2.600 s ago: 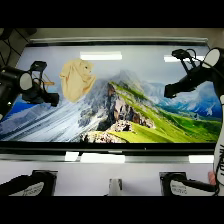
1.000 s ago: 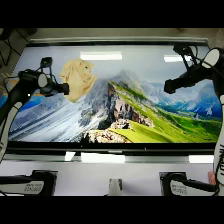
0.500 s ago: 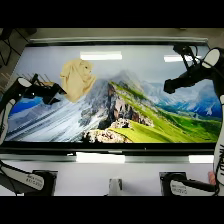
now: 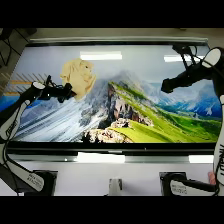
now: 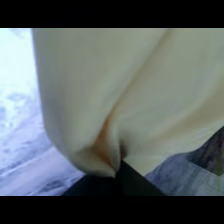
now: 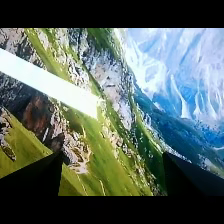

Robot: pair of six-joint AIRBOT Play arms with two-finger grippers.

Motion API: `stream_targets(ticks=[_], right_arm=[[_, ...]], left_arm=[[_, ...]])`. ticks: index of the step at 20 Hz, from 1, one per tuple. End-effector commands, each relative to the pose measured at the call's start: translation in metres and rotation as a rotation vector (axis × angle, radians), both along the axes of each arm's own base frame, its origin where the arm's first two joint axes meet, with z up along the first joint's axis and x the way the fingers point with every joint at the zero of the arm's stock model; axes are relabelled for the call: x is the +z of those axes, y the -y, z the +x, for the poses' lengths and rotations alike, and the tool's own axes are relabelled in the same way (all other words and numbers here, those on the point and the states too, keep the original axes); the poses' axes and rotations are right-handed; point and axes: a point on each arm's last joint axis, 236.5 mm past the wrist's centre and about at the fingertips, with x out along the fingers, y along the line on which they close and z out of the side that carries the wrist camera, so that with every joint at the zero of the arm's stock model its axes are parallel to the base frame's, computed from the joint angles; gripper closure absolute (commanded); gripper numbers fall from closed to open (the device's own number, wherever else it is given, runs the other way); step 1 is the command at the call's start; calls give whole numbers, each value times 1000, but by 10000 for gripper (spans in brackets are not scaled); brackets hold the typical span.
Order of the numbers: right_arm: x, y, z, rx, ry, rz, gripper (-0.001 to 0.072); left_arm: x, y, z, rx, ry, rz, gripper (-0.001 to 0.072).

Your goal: Fold the shirts.

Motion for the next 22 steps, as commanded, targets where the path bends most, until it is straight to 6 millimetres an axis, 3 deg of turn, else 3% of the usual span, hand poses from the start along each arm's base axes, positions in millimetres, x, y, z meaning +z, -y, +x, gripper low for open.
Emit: stream_targets(ticks=[1,3,5,6,8,9,10,11,12,14,16,18,19,20,21,22], right_arm=[[3,-9,3,10,14,36,45],[8,-9,7,55,48,16,74],[24,-9,1,93,72,0,74],[41,-9,-2,114,120,-14,74],[92,-4,-14,98,261,-46,74],[122,-1,-24,71,340,-53,74],[153,3,-38,33,421,-60,74],[182,9,-56,-10,494,-68,74],[204,15,-73,-43,552,-75,74],[236,20,-109,-64,633,-99,75],[242,24,-138,-69,631,-121,76],[228,26,-156,-64,550,-135,76],[216,26,-160,-60,497,-138,76],[205,26,-161,-56,452,-138,76],[193,26,-159,-51,406,-138,75],[180,26,-156,-48,360,-138,74]], left_arm=[[50,19,19,-52,162,-21,674],[139,37,25,-178,425,73,675],[248,69,-4,-306,698,155,675],[303,90,-34,-368,829,177,675],[390,133,-103,-468,1041,172,675],[422,159,-139,-515,1120,138,675],[438,183,-170,-570,1167,107,675],[439,206,-195,-635,1176,92,675],[424,229,-211,-692,1130,96,675],[365,262,-222,-762,990,167,675],[286,287,-223,-782,814,216,674],[208,309,-229,-800,614,207,673],[176,319,-234,-808,511,199,565],[158,326,-240,-824,436,175,210],[152,328,-244,-844,373,154,-11],[153,318,-241,-866,341,170,-13]])
